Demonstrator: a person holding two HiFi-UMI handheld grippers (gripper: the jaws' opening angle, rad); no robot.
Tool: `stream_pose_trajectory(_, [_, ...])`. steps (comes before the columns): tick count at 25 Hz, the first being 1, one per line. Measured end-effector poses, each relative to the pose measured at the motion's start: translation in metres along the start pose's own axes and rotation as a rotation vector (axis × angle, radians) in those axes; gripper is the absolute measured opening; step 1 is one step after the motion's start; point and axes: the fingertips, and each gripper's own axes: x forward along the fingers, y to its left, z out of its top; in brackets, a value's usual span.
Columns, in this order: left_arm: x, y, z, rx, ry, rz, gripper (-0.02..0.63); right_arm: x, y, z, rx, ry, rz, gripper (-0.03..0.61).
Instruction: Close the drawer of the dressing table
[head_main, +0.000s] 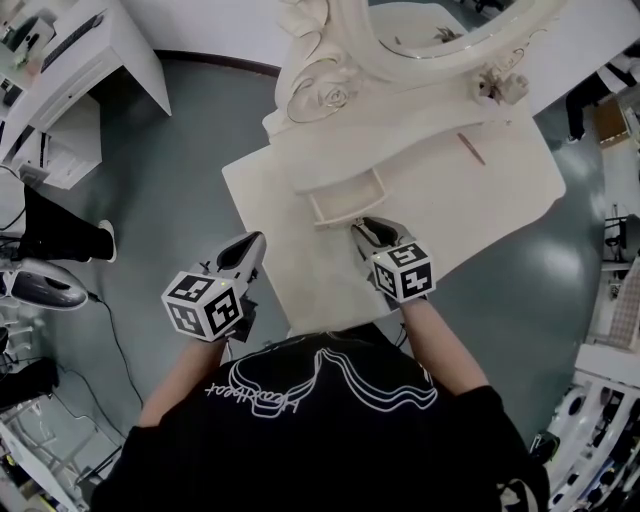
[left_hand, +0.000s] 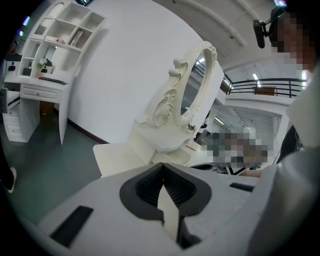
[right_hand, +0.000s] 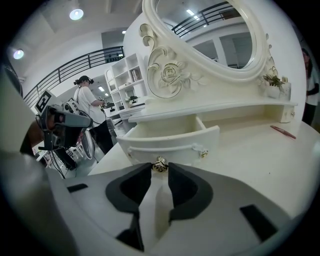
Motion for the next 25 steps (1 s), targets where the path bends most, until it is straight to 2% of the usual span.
stream_pose_trajectory(25, [0.002,0.006,-0.003,-0.017,0.003,0.007,0.003,0.004,0.0,0.012,0.043,-0.009,0.016,0.109])
